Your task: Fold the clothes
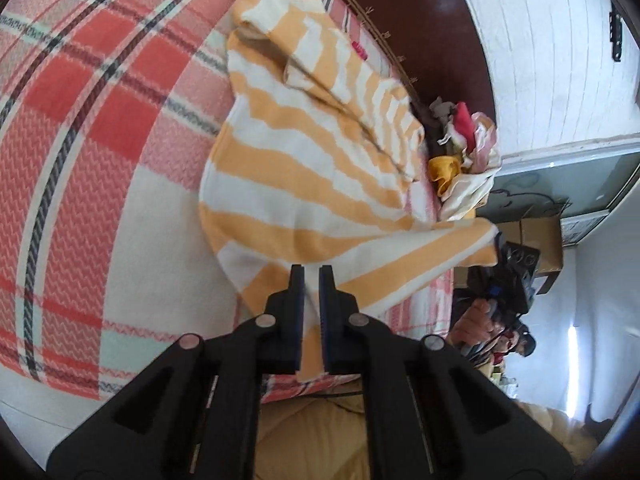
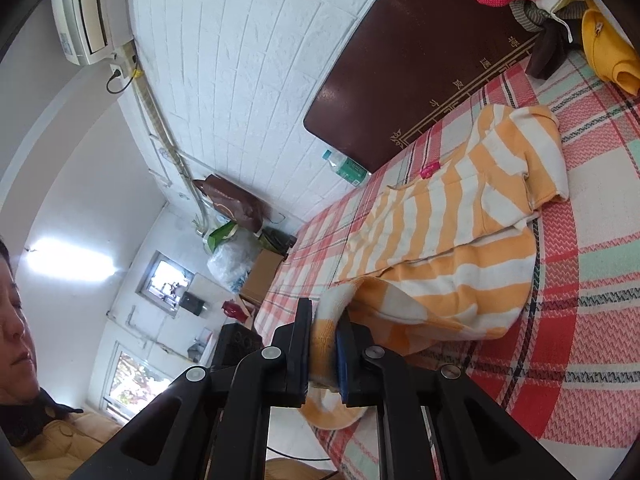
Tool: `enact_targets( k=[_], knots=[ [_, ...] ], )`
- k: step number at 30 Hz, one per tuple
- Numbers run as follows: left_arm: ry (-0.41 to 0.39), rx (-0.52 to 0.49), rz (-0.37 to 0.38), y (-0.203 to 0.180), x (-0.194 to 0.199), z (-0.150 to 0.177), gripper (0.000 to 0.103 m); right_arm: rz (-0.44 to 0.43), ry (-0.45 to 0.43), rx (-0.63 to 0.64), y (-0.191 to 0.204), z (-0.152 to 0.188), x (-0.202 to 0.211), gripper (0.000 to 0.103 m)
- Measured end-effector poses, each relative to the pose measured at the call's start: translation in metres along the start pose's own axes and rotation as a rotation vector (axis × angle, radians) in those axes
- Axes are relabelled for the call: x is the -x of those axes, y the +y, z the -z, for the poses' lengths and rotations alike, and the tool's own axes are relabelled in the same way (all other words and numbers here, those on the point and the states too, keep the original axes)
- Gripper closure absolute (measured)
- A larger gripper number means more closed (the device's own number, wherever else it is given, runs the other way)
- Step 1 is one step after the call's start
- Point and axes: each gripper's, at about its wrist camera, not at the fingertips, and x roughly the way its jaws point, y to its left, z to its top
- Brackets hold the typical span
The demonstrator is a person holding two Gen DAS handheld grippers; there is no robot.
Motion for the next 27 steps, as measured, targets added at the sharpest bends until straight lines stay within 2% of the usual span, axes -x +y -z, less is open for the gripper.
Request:
enact_targets(
  k=[4, 5, 8, 10, 12, 13, 15, 17, 18, 20, 21, 22, 27],
  knots=[
    [-0.073, 0.006, 0.133, -0.014, 0.004, -0.031, 0.095, -0.017, -0.041, -0.008, -0.001, -0.018, 0.0, 0.092],
    [-0.083, -0.007, 0.129, -0.019, 0.002, -0.039, 0.095, -0.015, -0.049, -0.006, -0.001, -0.023, -0.001, 0.092],
    [-0.084, -0.104, 0.061, -0.033, -0.002, -0.049, 0.095, -0.013, -0.066, -0.007, -0.002, -0.039, -0.005, 0.092],
    [-0.119, -0.214, -0.074, -0.045, -0.001, -0.046, 0.095, -0.009, -0.072, -0.006, -0.003, -0.048, -0.007, 0.092],
    [-0.138, -0.364, -0.218, -0.058, -0.004, -0.037, 0.094, -0.004, -0.072, -0.006, -0.005, -0.056, -0.01, 0.092],
    [-0.135, -0.42, -0.263, -0.062, -0.005, -0.032, 0.094, 0.004, -0.074, -0.015, -0.008, -0.059, -0.012, 0.092],
    [-0.113, -0.529, -0.294, -0.068, -0.009, -0.02, 0.094, 0.004, -0.074, -0.031, -0.014, -0.064, -0.016, 0.092],
    [-0.094, -0.597, -0.338, -0.071, -0.014, -0.014, 0.093, 0.005, -0.075, -0.047, -0.02, -0.069, -0.02, 0.092],
    [-0.087, -0.613, -0.359, -0.072, -0.017, -0.013, 0.092, 0.005, -0.078, -0.053, -0.021, -0.072, -0.022, 0.092],
    [-0.08, -0.618, -0.381, -0.07, -0.022, -0.018, 0.079, 0.006, -0.084, -0.064, -0.025, -0.079, -0.025, 0.092],
    [-0.083, -0.612, -0.376, -0.069, -0.023, -0.021, 0.069, 0.008, -0.091, -0.069, -0.026, -0.085, -0.026, 0.092],
    [-0.092, -0.604, -0.372, -0.069, -0.023, -0.027, 0.064, 0.01, -0.097, -0.073, -0.028, -0.091, -0.028, 0.092],
    [-0.172, -0.54, -0.332, -0.07, -0.014, -0.065, 0.064, 0.054, -0.133, -0.103, -0.043, -0.129, -0.037, 0.092]
  ],
)
